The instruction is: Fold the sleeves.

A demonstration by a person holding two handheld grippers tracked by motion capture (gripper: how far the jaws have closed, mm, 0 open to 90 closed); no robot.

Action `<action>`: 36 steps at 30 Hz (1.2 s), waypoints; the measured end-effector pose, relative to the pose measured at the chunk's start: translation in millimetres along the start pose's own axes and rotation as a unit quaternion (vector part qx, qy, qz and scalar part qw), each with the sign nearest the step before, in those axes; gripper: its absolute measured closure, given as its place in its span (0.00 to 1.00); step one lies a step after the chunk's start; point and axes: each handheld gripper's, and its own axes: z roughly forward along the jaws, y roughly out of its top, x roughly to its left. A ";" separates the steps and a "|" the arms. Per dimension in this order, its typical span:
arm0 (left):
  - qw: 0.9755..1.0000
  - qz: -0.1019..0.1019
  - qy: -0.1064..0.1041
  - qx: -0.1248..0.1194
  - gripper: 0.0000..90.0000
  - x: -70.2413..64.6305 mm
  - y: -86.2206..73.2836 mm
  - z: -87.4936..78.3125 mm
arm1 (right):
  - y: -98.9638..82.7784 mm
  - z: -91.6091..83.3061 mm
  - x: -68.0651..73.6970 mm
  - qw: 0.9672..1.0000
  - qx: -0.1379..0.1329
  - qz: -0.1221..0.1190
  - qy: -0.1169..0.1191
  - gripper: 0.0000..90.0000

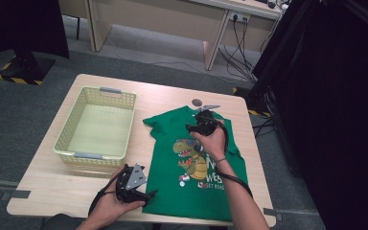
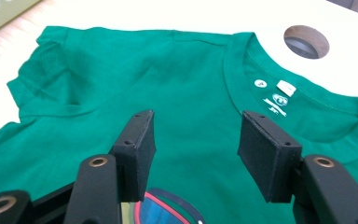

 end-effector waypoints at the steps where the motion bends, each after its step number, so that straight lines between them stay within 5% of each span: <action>1: 1.000 0.000 0.000 0.000 0.12 0.0 0.0 0.1 | 1.1 0.7 0.8 1.000 0.000 0.000 0.001 0.51; 36: 1.000 -0.001 -0.002 0.000 0.12 0.3 0.0 0.0 | 37.3 26.2 37.9 0.999 -0.001 -0.021 0.025 0.51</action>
